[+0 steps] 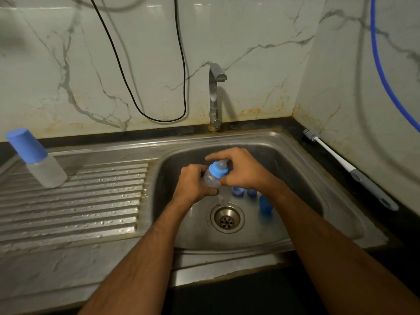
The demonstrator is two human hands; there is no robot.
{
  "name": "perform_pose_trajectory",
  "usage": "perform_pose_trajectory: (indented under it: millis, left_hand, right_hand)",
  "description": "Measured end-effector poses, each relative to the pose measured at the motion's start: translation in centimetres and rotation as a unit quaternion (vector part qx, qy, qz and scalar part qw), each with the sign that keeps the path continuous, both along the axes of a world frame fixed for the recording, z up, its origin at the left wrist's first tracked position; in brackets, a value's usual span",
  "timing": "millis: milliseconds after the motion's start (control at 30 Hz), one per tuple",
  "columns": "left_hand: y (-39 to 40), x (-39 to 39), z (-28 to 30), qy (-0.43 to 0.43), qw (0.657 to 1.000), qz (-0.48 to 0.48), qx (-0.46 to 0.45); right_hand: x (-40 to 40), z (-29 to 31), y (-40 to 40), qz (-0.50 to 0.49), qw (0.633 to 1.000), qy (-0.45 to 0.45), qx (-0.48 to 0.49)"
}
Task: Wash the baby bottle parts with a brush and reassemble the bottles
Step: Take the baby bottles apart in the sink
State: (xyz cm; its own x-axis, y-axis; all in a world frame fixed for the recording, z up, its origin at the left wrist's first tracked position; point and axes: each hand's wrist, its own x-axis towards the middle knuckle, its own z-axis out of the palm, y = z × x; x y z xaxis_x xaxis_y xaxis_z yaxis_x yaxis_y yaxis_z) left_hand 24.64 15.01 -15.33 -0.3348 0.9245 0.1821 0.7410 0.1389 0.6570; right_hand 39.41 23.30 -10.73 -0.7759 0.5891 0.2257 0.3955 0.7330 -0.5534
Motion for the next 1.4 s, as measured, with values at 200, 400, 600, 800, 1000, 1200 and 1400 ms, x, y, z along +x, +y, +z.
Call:
perform_pose_trajectory:
  millis: [200, 400, 600, 800, 1000, 1200, 1400]
  left_hand:
    - [0.3, 0.1, -0.3, 0.003, 1.0, -0.016, -0.014]
    - [0.5, -0.2, -0.9, 0.03, 0.999, -0.009, -0.018]
    - [-0.2, -0.8, -1.0, 0.002, 0.994, 0.092, -0.054]
    - [-0.9, -1.1, -1.7, 0.007, 0.984, 0.147, -0.104]
    - [-1.2, -1.2, -2.6, 0.069, 0.972, 0.119, -0.188]
    - [-0.7, -1.2, -3.4, 0.157, 0.941, 0.091, -0.284]
    - [-0.4, -1.2, -4.0, 0.185, 0.918, 0.078, -0.341]
  right_hand:
    - [-0.3, -0.5, -0.2, -0.061, 0.998, 0.002, 0.032]
    - [0.1, -0.1, 0.6, -0.04, 0.998, 0.045, -0.002]
    - [1.0, -0.2, 1.2, -0.084, 0.987, 0.127, -0.056]
    - [1.3, -0.7, 1.4, -0.093, 0.984, 0.127, -0.078]
    - [1.7, -0.9, 1.5, -0.093, 0.982, 0.137, -0.093]
    - [1.6, -1.0, 1.8, -0.096, 0.979, 0.142, -0.11]
    - [1.4, -1.2, 1.8, -0.094, 0.98, 0.138, -0.105]
